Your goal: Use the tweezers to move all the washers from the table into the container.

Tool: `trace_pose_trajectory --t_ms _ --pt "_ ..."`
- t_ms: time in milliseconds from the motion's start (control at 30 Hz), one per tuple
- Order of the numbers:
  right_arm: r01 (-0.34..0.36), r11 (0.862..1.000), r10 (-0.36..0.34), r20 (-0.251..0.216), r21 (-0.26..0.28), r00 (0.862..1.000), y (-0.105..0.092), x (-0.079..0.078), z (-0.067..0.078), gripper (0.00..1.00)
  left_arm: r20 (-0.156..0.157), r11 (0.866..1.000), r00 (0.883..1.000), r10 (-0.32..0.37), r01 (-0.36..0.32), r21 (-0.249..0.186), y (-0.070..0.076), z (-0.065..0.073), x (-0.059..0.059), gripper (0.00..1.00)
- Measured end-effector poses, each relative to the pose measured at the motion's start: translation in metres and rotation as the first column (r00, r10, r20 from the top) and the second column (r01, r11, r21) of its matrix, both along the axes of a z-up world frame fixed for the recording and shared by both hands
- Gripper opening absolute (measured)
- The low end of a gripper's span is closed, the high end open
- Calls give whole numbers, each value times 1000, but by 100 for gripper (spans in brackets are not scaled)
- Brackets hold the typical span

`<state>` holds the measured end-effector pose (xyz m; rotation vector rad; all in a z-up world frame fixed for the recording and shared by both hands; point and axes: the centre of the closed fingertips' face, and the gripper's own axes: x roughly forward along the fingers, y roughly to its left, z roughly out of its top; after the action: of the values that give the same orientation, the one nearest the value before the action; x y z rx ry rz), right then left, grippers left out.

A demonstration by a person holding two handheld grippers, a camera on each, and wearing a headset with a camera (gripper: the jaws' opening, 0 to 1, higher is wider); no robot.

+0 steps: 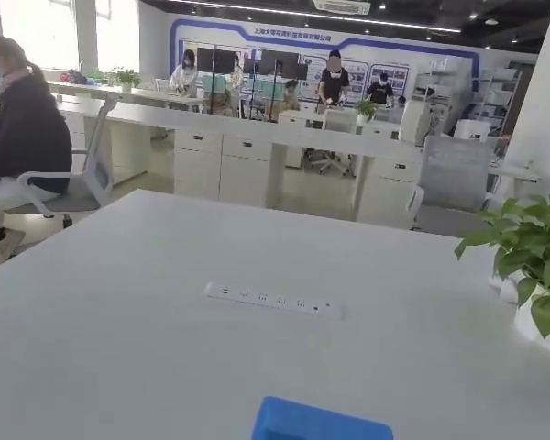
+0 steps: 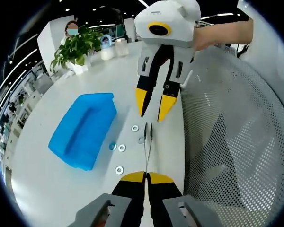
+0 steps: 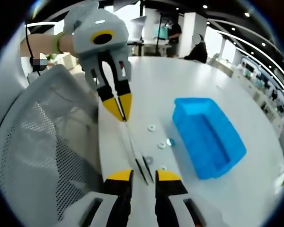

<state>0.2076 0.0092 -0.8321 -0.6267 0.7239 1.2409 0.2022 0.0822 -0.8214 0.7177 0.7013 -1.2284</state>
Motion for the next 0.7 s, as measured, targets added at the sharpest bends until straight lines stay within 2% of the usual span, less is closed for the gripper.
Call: trace_pose_trajectory --t_ms 133,333,467,533,667,700 --pt "-33 999 33 4 5 999 6 -5 0 17 46 999 999 -30 31 -28 -10 25 -3 0" --pt "-82 996 82 8 21 997 21 -12 -2 18 74 995 995 -68 73 -64 -26 48 -19 0" --pt "-121 992 121 3 19 993 28 -17 -7 16 89 994 993 -80 87 -73 -33 56 -25 0" --pt "-132 991 131 6 23 991 29 -18 -7 10 91 993 993 -81 89 -82 -36 59 -27 0" --pt "-104 994 105 -9 42 994 32 -14 -5 9 108 993 991 -84 91 -71 -37 62 -26 0" --pt "-94 994 94 -1 51 996 33 -11 -4 9 119 993 989 -87 95 -63 -37 63 -26 0"
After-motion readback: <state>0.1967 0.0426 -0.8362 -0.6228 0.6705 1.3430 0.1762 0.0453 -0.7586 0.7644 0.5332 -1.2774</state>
